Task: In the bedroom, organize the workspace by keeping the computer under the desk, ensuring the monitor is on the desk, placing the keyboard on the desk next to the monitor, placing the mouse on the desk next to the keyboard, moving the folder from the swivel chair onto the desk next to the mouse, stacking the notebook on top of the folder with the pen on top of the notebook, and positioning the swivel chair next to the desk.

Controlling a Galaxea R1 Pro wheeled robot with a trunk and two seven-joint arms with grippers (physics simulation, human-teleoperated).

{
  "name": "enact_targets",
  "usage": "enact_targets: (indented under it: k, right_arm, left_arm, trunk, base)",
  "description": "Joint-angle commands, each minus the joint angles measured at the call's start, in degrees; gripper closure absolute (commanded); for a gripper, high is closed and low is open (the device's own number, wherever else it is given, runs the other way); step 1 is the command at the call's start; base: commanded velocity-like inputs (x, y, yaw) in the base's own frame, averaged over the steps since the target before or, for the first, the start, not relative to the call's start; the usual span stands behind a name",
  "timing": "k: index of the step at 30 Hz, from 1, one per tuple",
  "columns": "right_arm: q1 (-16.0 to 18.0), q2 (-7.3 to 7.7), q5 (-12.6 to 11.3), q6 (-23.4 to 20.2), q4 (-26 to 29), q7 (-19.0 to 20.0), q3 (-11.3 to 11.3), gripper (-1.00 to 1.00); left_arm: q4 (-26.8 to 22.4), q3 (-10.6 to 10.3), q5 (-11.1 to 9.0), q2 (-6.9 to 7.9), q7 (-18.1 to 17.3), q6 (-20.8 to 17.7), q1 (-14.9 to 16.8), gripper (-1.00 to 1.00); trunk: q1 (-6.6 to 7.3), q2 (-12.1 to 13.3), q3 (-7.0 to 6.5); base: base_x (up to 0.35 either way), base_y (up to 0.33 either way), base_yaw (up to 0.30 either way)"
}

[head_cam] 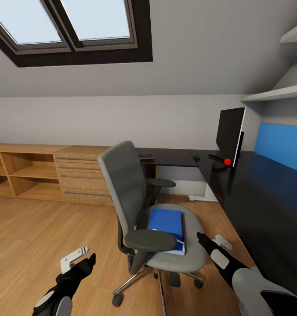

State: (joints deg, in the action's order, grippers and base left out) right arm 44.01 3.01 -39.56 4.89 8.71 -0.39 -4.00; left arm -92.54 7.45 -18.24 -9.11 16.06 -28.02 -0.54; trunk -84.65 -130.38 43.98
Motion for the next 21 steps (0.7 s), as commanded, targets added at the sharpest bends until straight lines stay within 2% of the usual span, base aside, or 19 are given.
enact_targets:
  k: [1, 3, 7, 13, 18, 21]
  right_arm:
    - [0.02, -0.01, 0.10, 0.06, 0.01, -0.04, -0.39, -1.00]
    - [0.02, 0.16, 0.08, 0.04, 0.00, -0.06, -0.39, -1.00]
    - [0.02, 0.50, 0.04, 0.04, 0.00, -0.10, -0.39, -1.00]
    - [0.02, 0.82, 0.01, 0.03, -0.01, -0.13, -0.39, -1.00]
    - [0.02, 0.85, 0.01, 0.03, 0.02, -0.09, -0.39, -1.00]
    - [0.02, 0.76, 0.01, 0.11, 0.10, -0.04, -0.39, -1.00]
  left_arm:
    - [-0.09, 0.26, -1.22, -0.03, 0.31, -0.19, 0.01, -1.00]
    - [-0.11, 0.70, -3.33, -0.01, 0.17, -0.19, 0.01, -1.00]
    - [-0.13, 0.97, -5.22, 0.03, 0.09, -0.19, 0.01, -1.00]
    - [-0.18, 1.15, -6.43, 0.06, 0.03, -0.19, 0.01, -1.00]
    - [-0.18, 1.16, -6.53, 0.06, 0.03, -0.19, 0.01, -1.00]
    - [-0.18, 1.22, -6.54, 0.06, 0.03, -0.19, 0.01, -1.00]
  trunk:
    - [0.01, -0.02, 0.05]
    - [-0.21, -0.42, 0.23]
    - [-1.09, -2.03, 0.95]
    - [-2.41, -4.44, 2.02]
    - [-3.51, -6.44, 2.92]
    - [-3.51, -6.44, 2.92]
  base:
    - [0.006, 0.000, 0.000]
    - [0.003, 0.000, 0.000]
    - [0.002, 0.000, 0.000]
    - [0.000, 0.000, 0.000]
    - [0.000, 0.000, 0.000]
    - [0.000, 0.000, 0.000]
